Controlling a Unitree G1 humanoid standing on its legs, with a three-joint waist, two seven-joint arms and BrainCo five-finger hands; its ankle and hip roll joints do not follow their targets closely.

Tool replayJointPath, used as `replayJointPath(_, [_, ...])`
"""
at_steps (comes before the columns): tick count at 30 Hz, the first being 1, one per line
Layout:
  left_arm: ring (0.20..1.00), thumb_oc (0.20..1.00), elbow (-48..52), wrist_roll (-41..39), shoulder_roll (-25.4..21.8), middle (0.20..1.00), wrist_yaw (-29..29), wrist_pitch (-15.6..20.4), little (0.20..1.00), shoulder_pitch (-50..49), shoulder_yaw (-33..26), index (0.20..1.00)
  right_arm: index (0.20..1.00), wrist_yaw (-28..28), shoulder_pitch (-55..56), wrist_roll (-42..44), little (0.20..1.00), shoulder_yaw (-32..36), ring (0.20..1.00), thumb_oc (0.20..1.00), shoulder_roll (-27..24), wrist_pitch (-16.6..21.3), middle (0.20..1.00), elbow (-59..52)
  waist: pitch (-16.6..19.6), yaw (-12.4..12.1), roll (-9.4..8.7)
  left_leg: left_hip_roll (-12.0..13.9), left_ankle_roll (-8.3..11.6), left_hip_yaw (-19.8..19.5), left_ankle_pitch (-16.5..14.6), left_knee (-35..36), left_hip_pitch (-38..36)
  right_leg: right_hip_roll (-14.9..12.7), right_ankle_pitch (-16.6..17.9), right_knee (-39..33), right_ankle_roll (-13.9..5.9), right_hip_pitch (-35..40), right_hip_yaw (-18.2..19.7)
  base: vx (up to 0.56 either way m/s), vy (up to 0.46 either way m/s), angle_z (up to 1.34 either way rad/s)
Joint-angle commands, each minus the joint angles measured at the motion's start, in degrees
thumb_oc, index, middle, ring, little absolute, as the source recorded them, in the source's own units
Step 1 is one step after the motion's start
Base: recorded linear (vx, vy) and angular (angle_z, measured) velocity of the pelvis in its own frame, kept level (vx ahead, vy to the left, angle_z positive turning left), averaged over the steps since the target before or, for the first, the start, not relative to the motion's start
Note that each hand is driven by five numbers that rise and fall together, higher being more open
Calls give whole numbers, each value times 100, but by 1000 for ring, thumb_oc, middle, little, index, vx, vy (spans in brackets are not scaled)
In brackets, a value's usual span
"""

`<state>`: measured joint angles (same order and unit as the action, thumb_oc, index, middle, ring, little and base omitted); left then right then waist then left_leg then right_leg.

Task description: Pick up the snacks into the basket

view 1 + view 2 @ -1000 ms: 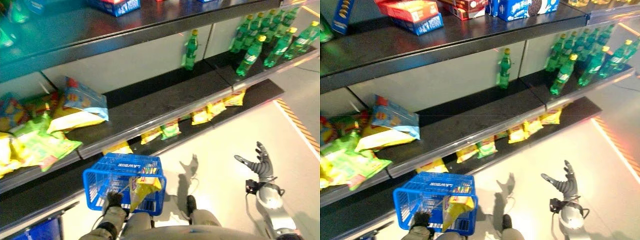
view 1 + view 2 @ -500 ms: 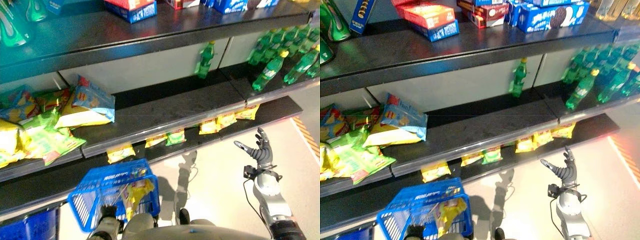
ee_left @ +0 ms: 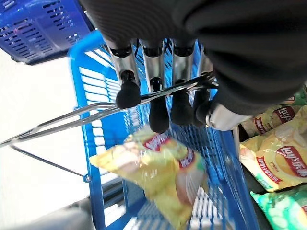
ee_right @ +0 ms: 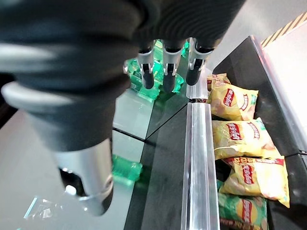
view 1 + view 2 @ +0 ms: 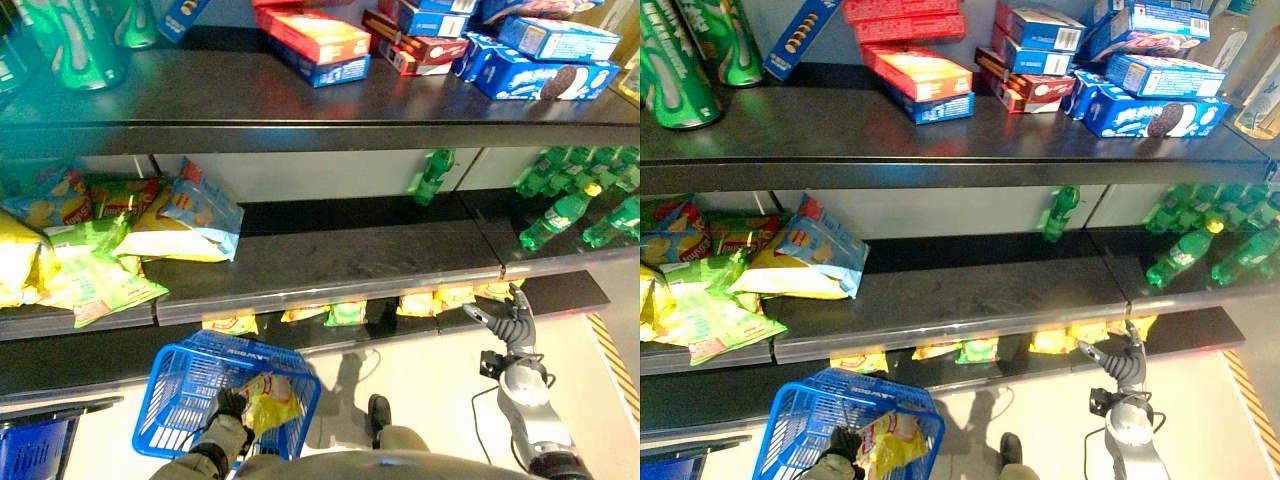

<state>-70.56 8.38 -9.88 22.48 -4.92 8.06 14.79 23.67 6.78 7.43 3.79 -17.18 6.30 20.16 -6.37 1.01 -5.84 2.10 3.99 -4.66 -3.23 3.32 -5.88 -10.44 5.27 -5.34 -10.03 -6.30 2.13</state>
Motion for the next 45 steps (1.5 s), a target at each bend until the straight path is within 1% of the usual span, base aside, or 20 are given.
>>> replayJointPath(1, [200, 200, -89, 366, 155, 200, 12, 167, 200, 252, 19, 200, 1000, 285, -244, -53, 1000, 530, 1000, 1000, -354, 123, 1000, -370, -276, 203, 133, -359, -269, -83, -137, 168, -103, -222, 532, 445, -303, -670, 249, 141, -304, 60])
replayJointPath(5, [200, 200, -267, 383, 159, 200, -14, 174, 200, 153, -53, 200, 1000, 289, -205, -92, 1000, 610, 1000, 1000, -382, 127, 1000, -422, -298, 274, 41, -224, -157, -256, -235, 168, -236, -94, 499, 536, -376, -581, 511, 76, -346, 32])
replayJointPath(7, [200, 200, -338, 357, 166, 200, -47, 178, 200, 86, -107, 200, 1000, 310, -109, -138, 1000, 724, 1000, 1000, -437, 127, 1000, -448, -260, 286, 73, -110, -100, -411, -212, 168, -196, -20, 272, 559, -319, -425, 656, 28, -409, 61])
replayJointPath(8, [200, 200, -333, 330, 194, 200, -43, 211, 200, 54, -94, 200, 1000, 352, -46, -185, 1000, 736, 1000, 1000, -548, 121, 1000, -451, -252, 260, 194, 161, 41, -507, -61, 168, -135, 123, -77, 847, -195, -379, 681, -29, -491, 67])
replayJointPath(10, [200, 200, -354, 250, 248, 200, -17, 240, 200, 13, -121, 200, 1000, 400, -108, -170, 1000, 720, 1000, 1000, -598, 134, 1000, -434, -235, 296, 279, 315, 120, -510, 51, 168, -81, 234, -110, 894, -144, -394, 624, -23, -465, 57])
replayJointPath(11, [200, 200, -367, 82, 376, 200, 44, 234, 200, -3, -169, 200, 1000, 384, 4, -208, 1000, 893, 1000, 1000, -769, 110, 1000, -627, -251, 389, 477, 513, 216, -474, 216, -127, 217, 433, -341, 1030, 77, -262, 427, -4, -266, 71])
replayJointPath(14, [200, 200, -231, 74, 512, 200, 115, 301, 200, -7, -39, 200, 1000, 373, 132, -134, 1000, 1000, 1000, 1000, -858, 157, 1000, -635, -359, 441, 641, 515, 245, -483, 363, -298, 445, 493, -427, 948, 198, -89, 231, -97, -340, 86])
replayJointPath(15, [200, 200, -83, 132, 631, 200, 143, 300, 200, -58, 71, 200, 1000, 457, 87, -228, 1000, 941, 1000, 1000, -999, 96, 1000, -536, -455, 462, 833, 463, 287, -378, 482, -501, 601, 508, -465, 763, 283, 107, 88, -158, -283, 35])
replayJointPath(18, [200, 200, -8, 230, 655, 200, 292, 251, 200, -51, 82, 200, 1000, 456, 106, -320, 1000, 852, 1000, 1000, -1000, 97, 1000, -676, -525, 495, 863, 540, 239, -55, 675, -664, 732, 545, -521, 611, 407, 299, 25, -106, -322, 15])
replayJointPath(20, [200, 200, 69, 176, 648, 200, 368, 256, 200, -104, 4, 200, 1000, 343, 193, -352, 1000, 670, 1000, 1000, -976, 88, 1000, -732, -520, 430, 860, 184, 160, -179, 516, -842, 751, 649, -484, 484, 466, 376, 56, -77, -295, 7])
replayJointPath(23, [200, 200, 115, 84, 602, 200, 357, 252, 200, -204, -125, 200, 1000, 163, 140, -491, 1000, 382, 1000, 1000, -940, -2, 1000, -776, -481, 291, 856, -805, -137, -362, 168, -1021, 841, 862, -367, 384, 529, 438, 169, -25, -225, -10])
replayJointPath(24, [200, 200, 116, 85, 601, 200, 356, 253, 200, -209, -125, 200, 1000, 163, 143, -491, 1000, 379, 1000, 1000, -939, -4, 1000, -777, -494, 280, 857, -803, -146, -347, 137, -1045, 825, 865, -378, 382, 526, 461, 183, 35, -194, -34])
replayJointPath(25, [200, 200, -64, 54, 605, 200, 307, 231, 200, -300, -212, 200, 1000, 73, 98, -486, 1000, 187, 1000, 1000, -851, 20, 1000, -796, -429, 178, 943, -1393, -417, -649, 183, -922, 833, 1152, -285, 367, 580, 446, 386, 62, -144, -35])
replayJointPath(29, [200, 200, -354, -42, 659, 200, 215, 214, 200, -458, -357, 200, 1000, -21, 79, -428, 1000, 23, 1000, 1000, -741, 56, 1000, -747, -382, 138, 1010, -1657, -609, -823, 333, -610, 629, 1482, -241, 372, 621, 523, 677, 31, -88, -74])
replayJointPath(33, [200, 200, -474, 105, 634, 200, 76, 161, 200, -539, -277, 200, 1000, -69, 334, -260, 1000, 12, 1000, 1000, -456, 71, 1000, -669, -218, 266, 805, -1258, -526, -685, 593, -30, 359, 1608, -376, 595, 668, 475, 482, 18, -50, -11])
replayJointPath(37, [200, 200, -489, 197, 532, 200, -1, 103, 200, -494, -290, 200, 1000, -98, 348, -266, 1000, 6, 1000, 1000, -407, 73, 1000, -729, -266, 298, 589, -1102, -584, -473, 619, 103, 343, 1753, -424, 942, 668, 284, 397, -37, -62, -2])
replayJointPath(39, [200, 200, -392, 342, 343, 200, -41, 109, 200, -291, -179, 200, 1000, -129, 351, -229, 1000, -17, 1000, 1000, -367, 132, 1000, -802, -397, 300, 441, -907, -554, -377, 634, 43, 404, 1821, -498, 1483, 533, 0, 415, -137, -173, -37])
replayJointPath(42, [200, 200, -220, 350, 189, 200, 12, 146, 200, -31, -111, 200, 1000, -123, 315, -295, 1000, 61, 1000, 1000, -373, 119, 1000, -885, -400, 256, 469, -534, -437, -360, 641, 109, 484, 1283, -565, 1561, 418, -89, 432, -62, -178, -32])
replayJointPath(43, [200, 200, -220, 349, 189, 200, 11, 145, 200, -30, -106, 200, 1000, -124, 319, -297, 1000, 66, 1000, 1000, -371, 116, 1000, -889, -416, 256, 469, -535, -439, -364, 629, 105, 464, 1282, -576, 1557, 418, -64, 428, -26, -141, -32])
replayJointPath(45, [200, 200, -181, 338, 188, 200, 2, 154, 200, 108, -37, 200, 1000, -88, 273, -322, 1000, 177, 1000, 1000, -357, 52, 1000, -893, -373, 259, 495, -310, -341, -373, 548, 168, 433, 772, -415, 1361, 365, -69, 433, -31, -232, -25])
